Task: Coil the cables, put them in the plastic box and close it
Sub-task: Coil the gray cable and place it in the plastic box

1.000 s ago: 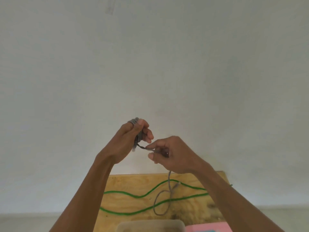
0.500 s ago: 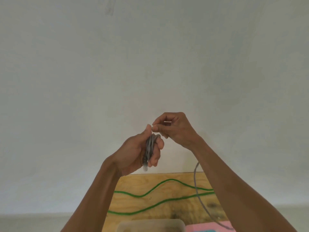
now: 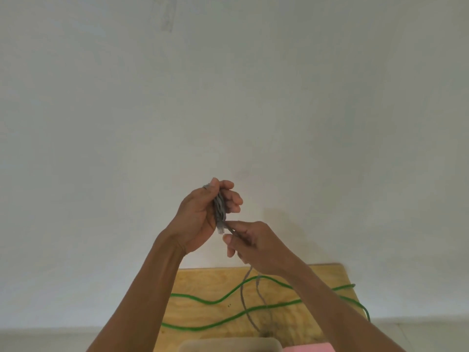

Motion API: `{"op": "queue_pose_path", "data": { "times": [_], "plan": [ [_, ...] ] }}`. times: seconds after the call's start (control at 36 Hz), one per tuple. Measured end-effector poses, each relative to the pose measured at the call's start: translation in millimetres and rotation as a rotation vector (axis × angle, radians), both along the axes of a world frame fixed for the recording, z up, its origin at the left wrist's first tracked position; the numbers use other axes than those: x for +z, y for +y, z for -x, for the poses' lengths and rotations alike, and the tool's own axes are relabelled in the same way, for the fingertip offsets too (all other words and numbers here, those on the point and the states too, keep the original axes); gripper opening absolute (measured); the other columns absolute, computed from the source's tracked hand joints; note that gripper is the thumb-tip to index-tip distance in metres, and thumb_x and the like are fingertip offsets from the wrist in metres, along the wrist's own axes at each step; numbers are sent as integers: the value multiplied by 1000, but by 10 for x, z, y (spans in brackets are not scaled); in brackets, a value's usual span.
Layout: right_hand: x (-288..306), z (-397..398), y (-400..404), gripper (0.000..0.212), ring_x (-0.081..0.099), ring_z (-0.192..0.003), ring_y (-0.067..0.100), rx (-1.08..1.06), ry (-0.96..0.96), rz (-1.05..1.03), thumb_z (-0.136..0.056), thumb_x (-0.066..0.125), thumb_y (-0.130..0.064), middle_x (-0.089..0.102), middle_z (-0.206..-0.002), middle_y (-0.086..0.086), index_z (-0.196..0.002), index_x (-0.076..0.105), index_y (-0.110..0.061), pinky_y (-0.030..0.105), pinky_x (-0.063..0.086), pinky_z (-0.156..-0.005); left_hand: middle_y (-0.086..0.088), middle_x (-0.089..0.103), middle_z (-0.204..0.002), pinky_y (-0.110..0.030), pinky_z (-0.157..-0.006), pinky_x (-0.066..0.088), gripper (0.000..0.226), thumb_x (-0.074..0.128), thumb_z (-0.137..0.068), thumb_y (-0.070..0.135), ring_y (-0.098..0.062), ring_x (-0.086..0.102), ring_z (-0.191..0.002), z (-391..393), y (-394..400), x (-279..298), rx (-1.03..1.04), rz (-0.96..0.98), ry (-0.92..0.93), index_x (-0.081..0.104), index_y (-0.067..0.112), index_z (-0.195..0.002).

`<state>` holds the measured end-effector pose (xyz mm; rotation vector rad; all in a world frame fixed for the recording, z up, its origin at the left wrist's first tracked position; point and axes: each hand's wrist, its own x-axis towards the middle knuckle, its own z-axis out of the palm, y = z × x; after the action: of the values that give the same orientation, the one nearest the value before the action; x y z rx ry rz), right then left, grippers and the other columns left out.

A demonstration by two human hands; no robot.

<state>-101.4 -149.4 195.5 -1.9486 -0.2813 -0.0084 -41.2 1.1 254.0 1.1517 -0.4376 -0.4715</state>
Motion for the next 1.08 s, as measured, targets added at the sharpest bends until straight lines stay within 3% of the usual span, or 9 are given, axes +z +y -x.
{"op": "queue_pose_path", "data": {
  "times": [0.14,0.39,0.47,0.58,0.69,0.75,0.83,0.94,1.08],
  "plan": [
    [165,23,-74,16,52,-50,4,3,-104,368,-96,60,-28,73,-74,-9,-97,68,-14,15,39,-55,-15,73,-87,-28,-74,58,44,39,-97,36,-22,70,-75,23,-37,-48,31,-38,-22,58,-1,-109],
    [258,-14,-57,29,64,-76,20,45,-127,667,-98,48,-19,73,-95,-2,-123,62,-23,43,55,-78,-13,72,-84,-31,-74,58,38,38,-103,34,-22,66,-72,-48,-39,-114,127,78,82,58,3,-107],
    [227,0,-52,36,55,-60,-2,31,-145,564,-97,50,-18,74,-97,-10,-129,62,-28,30,51,-72,-12,71,-83,-30,-73,57,37,39,-102,34,-23,68,-73,-65,-6,-114,133,90,108,58,2,-105],
    [398,61,-14,25,57,-60,-10,77,-188,474,-95,55,-13,67,-83,-18,-113,68,-24,10,34,-60,-17,71,-90,-31,-70,55,40,34,-106,34,-24,67,-77,-51,27,-146,140,-239,-84,57,2,-108],
    [607,-45,-77,17,66,-73,3,80,-226,386,-91,61,-10,72,-85,-7,-98,62,-25,28,54,-70,-32,42,-74,-45,-69,34,67,30,-102,55,-42,37,-69,1,43,-238,51,-467,-258,53,-5,-84],
    [677,-107,-105,16,69,-71,15,100,-241,396,-91,64,-10,71,-76,-4,-95,60,-26,39,57,-73,-31,51,-76,-50,-74,39,78,14,-101,62,-45,44,-73,43,17,-266,8,-513,-238,66,7,-82],
    [742,-198,-129,15,70,-58,22,139,-227,303,-89,68,-7,72,-67,6,-87,59,-19,38,59,-65,-26,68,-90,-46,-92,50,87,-1,-97,64,-30,63,-83,59,-41,-309,-57,-478,-200,73,19,-105],
    [763,-347,-201,20,64,-56,14,86,-295,180,-75,85,-9,69,-65,-4,-75,65,-10,22,49,-59,-21,67,-82,-41,-84,45,97,-2,-91,72,-25,59,-75,32,-21,-331,-106,-412,-114,64,5,-115],
    [745,-487,-328,22,58,-61,29,52,-288,21,-67,90,-10,69,-70,12,-74,71,-2,39,48,-58,-20,63,-74,-36,-70,44,90,5,-90,73,-25,55,-66,125,-45,-269,-223,-334,19,61,3,-97]
  ]
}}
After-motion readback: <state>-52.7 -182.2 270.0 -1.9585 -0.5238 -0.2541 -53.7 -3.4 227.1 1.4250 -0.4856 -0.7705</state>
